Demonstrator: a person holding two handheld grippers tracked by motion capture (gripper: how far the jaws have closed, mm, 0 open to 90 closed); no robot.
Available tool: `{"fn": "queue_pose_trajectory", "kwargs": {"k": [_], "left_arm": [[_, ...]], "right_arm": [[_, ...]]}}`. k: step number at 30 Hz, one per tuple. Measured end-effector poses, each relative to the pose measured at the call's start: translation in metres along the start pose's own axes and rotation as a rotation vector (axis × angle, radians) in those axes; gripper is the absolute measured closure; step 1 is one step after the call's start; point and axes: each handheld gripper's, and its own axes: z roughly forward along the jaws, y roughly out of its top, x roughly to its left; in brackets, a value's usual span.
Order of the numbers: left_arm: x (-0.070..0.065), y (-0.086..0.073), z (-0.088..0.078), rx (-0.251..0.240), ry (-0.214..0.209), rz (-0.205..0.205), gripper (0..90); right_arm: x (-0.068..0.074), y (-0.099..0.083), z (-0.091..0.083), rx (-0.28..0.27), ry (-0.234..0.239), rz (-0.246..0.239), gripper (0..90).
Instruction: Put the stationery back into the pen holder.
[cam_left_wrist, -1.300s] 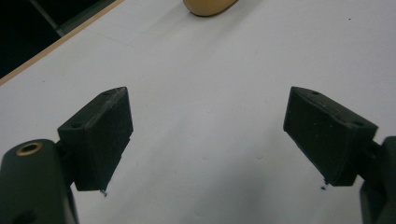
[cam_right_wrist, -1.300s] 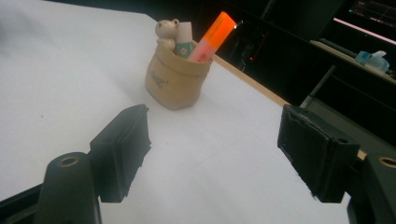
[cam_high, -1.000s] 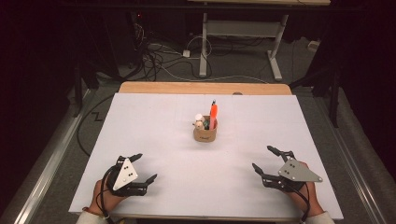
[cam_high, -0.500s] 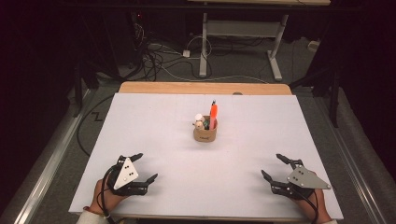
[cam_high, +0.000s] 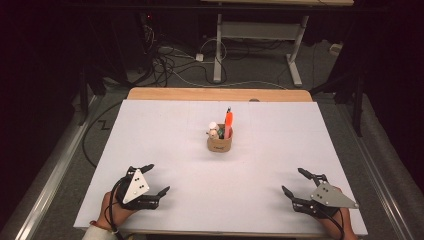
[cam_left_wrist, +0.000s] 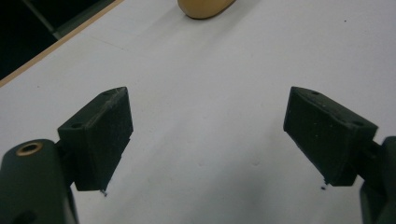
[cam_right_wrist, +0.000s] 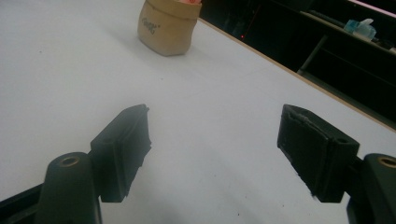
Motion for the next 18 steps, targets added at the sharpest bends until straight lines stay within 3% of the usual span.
{"fn": "queue_pose_trajectory", "kwargs": {"k": [18], "left_arm": [[0.0008, -0.0002, 0.0023, 0.002, -0.001, -0.005, 15.1]], "right_arm": [[0.0006, 0.0003, 0.0016, -0.001, 0.006, -0.008, 26.0]]}}
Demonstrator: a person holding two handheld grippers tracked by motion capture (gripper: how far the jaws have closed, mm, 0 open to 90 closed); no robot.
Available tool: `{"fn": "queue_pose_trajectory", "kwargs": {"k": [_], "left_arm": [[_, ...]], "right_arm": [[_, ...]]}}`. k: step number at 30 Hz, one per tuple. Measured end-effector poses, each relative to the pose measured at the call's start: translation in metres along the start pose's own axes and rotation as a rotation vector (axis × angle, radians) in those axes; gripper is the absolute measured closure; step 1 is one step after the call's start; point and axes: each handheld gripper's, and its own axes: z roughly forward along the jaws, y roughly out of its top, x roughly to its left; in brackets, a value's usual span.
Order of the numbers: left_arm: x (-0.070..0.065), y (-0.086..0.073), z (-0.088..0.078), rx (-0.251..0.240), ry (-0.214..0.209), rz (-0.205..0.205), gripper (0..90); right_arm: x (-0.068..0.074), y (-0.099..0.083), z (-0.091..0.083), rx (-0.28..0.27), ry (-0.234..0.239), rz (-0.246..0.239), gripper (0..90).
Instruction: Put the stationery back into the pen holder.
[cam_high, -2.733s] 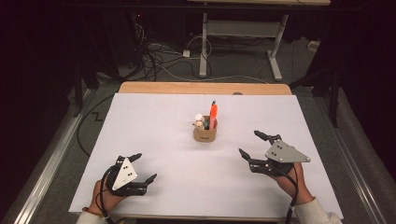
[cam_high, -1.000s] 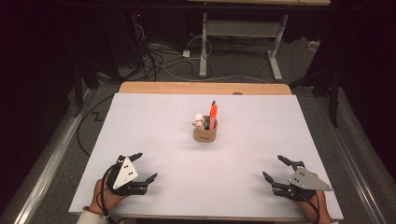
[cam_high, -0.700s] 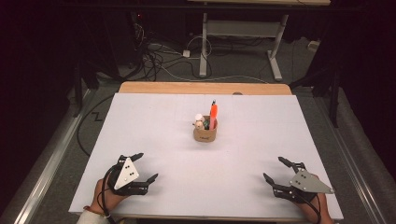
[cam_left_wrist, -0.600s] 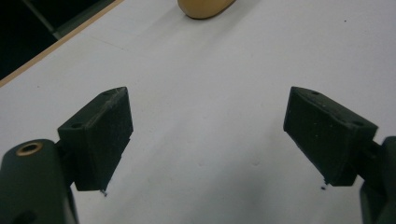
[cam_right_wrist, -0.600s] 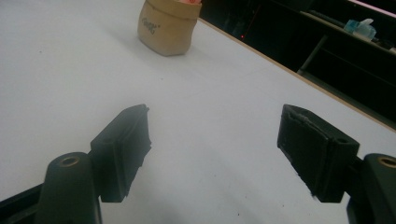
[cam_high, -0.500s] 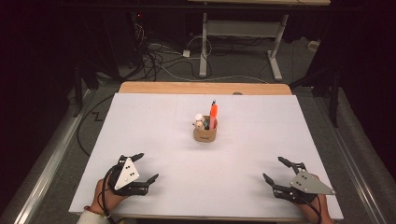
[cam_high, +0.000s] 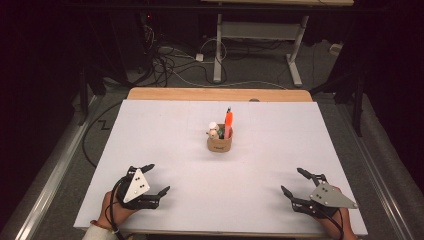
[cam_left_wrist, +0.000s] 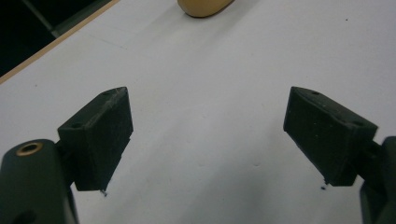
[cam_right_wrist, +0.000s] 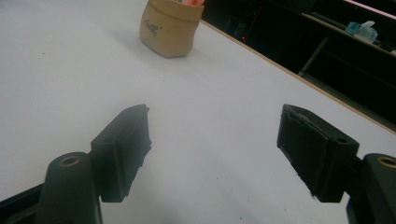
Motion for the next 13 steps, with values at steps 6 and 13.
{"fn": "queue_pose_trajectory", "kwargs": {"k": [6, 13], "left_arm": [[0.0014, -0.0004, 0.0003, 0.000, 0.003, -0.004, 15.1], [0.0025, 0.0004, 0.0012, 0.000, 0.006, -0.009, 15.1]], "right_arm": [[0.0000, -0.0003, 0.0023, 0.004, 0.004, -0.006, 26.0], [-0.0010, -0.0014, 0.0036, 0.002, 0.005, 0.002, 25.8]]}}
